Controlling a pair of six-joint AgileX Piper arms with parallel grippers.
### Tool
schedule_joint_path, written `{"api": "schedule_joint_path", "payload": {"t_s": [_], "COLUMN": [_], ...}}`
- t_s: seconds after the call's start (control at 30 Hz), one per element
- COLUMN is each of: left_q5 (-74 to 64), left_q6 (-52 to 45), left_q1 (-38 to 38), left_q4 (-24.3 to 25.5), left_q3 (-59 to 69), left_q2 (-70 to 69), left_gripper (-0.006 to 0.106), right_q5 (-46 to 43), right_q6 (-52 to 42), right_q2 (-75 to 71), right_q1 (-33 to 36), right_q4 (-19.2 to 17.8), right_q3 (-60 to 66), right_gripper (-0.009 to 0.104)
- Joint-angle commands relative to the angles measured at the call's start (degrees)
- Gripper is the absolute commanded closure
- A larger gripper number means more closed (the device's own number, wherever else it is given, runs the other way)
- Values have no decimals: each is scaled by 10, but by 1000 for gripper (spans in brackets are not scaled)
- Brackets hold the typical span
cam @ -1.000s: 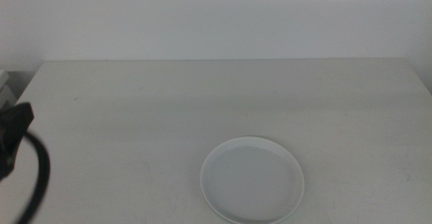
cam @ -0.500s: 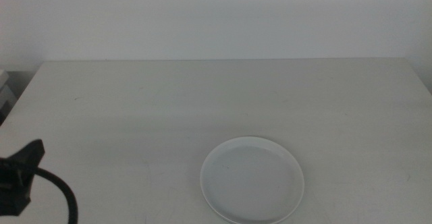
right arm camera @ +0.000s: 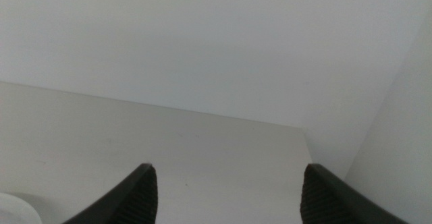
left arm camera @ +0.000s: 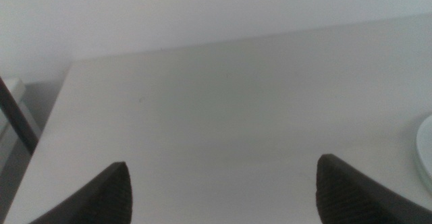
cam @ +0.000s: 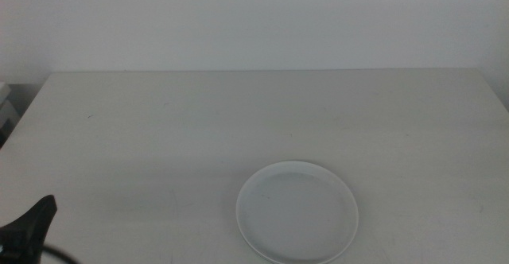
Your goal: Stack the three bowls on top of each other.
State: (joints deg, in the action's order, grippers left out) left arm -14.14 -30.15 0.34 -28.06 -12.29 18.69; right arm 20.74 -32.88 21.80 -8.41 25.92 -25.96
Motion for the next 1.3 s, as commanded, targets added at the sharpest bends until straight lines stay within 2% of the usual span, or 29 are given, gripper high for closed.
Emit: {"api": "schedule_joint_path", "payload": {"t_s": [0.0,0.17,0.23,0.37,0.43,0.8,0.87,0.97,1.27], "left_q5": [41,41,41,41,41,53,53,52,43], "left_q6": [3,3,3,3,3,3,3,3,3], "left_q1": [-4,-4,-4,-4,-3,-3,-3,-3,-4], "left_q4": [-12,-12,-12,-12,-12,-11,-11,-11,-11], "left_q3": [-6,35,54,92,107,138,138,138,138], "left_q2": [-23,-103,-134,-186,-201,-203,-203,-203,-202], "left_gripper": [-5,-5,-5,-5,-5,-5,-5,-5,-5], "right_q5": [-41,-39,-39,-39,-39,-41,-16,-40,-39], "right_q6": [-7,-7,-7,-7,-7,-7,-7,-7,-7], "right_q2": [-8,-49,-75,-118,-135,-229,-239,-239,-239], "right_q1": [-1,-2,-2,-2,-2,-2,-2,-2,-2], "right_q4": [5,5,-7,-81,-99,-100,-107,-101,-102], "right_q3": [-6,40,67,123,147,274,272,272,272], "right_gripper": [41,41,41,41,41,41,41,41,41]}}
